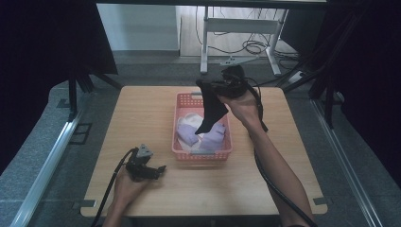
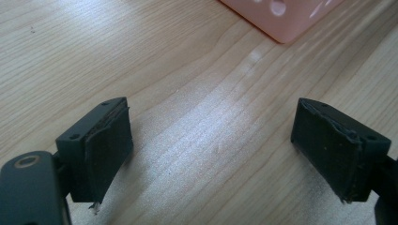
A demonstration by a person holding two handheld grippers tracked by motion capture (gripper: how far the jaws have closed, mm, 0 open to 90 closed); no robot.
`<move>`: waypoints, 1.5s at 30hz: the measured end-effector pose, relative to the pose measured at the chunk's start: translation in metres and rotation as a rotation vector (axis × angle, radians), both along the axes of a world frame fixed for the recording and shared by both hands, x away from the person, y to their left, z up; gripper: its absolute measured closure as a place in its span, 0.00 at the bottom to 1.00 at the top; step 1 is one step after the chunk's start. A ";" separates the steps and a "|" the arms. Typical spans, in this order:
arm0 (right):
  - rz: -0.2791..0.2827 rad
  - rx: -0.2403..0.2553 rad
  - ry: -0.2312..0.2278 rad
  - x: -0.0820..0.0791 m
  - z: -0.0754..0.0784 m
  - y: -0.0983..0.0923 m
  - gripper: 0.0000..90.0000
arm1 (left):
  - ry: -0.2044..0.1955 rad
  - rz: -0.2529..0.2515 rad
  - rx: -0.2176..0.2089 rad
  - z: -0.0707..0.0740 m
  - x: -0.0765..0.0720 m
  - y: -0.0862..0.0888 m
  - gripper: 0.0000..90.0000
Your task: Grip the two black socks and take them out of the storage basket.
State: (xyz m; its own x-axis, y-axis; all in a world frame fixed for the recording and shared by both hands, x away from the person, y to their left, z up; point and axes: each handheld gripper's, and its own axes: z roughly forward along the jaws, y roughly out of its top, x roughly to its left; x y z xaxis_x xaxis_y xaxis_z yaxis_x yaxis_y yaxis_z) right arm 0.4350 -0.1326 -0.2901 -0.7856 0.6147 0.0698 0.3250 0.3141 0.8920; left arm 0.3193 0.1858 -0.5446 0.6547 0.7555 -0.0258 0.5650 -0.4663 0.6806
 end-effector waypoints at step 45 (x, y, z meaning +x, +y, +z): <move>-0.393 -0.084 0.025 0.016 -0.044 -0.152 0.97 | -0.002 0.002 -0.001 0.000 0.000 0.000 0.14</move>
